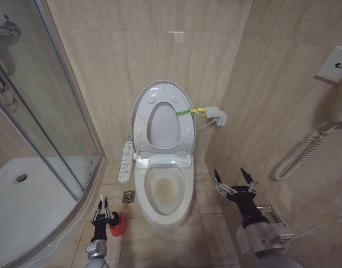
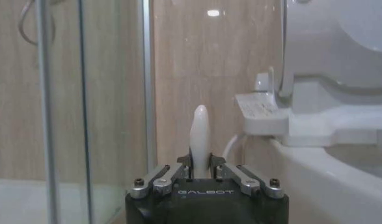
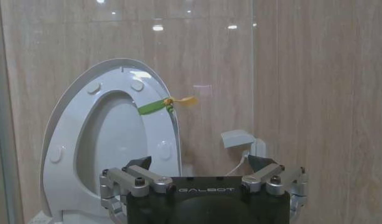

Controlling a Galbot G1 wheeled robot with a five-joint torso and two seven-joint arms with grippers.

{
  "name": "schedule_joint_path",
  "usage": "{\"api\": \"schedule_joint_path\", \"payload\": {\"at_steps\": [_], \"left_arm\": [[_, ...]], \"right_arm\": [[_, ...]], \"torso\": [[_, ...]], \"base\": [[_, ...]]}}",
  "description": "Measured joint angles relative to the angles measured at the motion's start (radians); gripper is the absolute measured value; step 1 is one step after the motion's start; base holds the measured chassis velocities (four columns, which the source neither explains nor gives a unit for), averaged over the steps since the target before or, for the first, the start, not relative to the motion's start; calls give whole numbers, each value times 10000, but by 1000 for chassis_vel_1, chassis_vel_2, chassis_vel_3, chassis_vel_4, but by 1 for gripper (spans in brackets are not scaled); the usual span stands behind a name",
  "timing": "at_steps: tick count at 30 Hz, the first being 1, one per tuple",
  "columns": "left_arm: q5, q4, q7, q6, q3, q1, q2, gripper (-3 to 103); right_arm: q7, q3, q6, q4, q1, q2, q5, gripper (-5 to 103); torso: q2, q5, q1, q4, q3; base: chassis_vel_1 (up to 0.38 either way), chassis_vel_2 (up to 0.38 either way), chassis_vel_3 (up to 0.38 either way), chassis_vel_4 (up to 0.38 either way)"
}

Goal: Open the toilet lid, clean the toilet bowl with a toilet brush, close the toilet lid, and flush.

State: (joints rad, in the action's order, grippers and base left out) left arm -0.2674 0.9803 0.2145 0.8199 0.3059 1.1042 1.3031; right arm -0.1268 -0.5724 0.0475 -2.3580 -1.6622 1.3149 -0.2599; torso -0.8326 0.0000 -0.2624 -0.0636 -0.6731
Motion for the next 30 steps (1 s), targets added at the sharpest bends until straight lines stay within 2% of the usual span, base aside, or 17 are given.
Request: {"api": "schedule_joint_path", "payload": {"at_steps": [15, 23, 30], "left_arm": [[145, -1506, -572, -13, -505, -681, 84, 19], [202, -2017, -962, -21, -495, -766, 76, 19], [208, -2192, -1021, -23, -437, -796, 67, 19]], "right_arm": [[0, 0, 0, 0, 0, 0, 0, 100], [0, 0, 0, 0, 0, 0, 0, 100], [0, 0, 0, 0, 0, 0, 0, 100]], "torso": [[0, 1, 0, 0, 0], [0, 0, 0, 0, 0], [0, 0, 1, -1, 0]], "base": [[0, 0, 0, 0], [0, 0, 0, 0], [0, 0, 0, 0]]}}
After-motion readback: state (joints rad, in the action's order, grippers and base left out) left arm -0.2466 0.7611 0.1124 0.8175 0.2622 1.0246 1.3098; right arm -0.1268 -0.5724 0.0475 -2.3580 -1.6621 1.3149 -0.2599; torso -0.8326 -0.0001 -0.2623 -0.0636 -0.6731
